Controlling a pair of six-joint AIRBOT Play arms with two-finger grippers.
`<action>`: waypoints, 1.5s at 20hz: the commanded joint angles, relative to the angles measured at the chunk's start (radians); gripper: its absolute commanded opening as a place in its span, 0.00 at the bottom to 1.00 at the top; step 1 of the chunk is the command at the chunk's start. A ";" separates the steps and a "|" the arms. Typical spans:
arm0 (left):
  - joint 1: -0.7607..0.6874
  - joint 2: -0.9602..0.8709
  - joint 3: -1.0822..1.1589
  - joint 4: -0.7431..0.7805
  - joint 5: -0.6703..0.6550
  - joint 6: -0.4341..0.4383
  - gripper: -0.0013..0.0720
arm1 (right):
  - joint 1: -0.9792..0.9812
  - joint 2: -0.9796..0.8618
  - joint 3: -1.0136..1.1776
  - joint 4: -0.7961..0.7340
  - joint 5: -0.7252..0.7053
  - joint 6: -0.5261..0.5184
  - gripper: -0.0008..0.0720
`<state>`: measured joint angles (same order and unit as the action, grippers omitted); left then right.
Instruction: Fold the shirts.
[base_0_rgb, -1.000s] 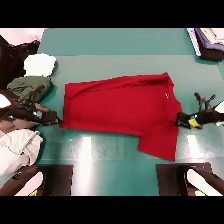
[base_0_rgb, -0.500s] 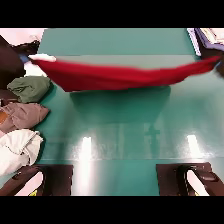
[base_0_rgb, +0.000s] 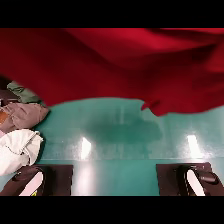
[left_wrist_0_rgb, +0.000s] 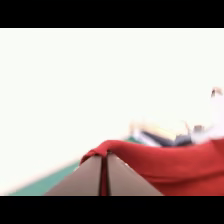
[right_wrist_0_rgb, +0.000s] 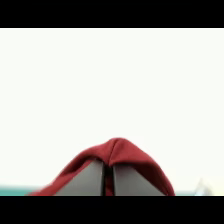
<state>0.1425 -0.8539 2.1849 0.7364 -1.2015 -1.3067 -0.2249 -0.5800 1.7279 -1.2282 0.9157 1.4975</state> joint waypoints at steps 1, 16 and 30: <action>0.001 0.037 0.026 0.013 0.044 0.005 0.06 | -0.082 -0.085 0.203 -0.064 0.168 0.005 0.03; 0.001 -0.186 -0.971 0.260 0.032 0.057 0.06 | 0.076 -0.732 -0.075 -0.135 0.574 0.063 0.03; 0.001 -0.415 -0.991 0.264 0.464 0.111 0.06 | 0.170 -0.911 -0.195 -0.187 -0.050 0.128 0.03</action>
<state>0.1425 -1.2400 1.1942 0.9955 -0.8093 -1.1984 -0.0494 -1.4796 1.5368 -1.4048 0.9810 1.6176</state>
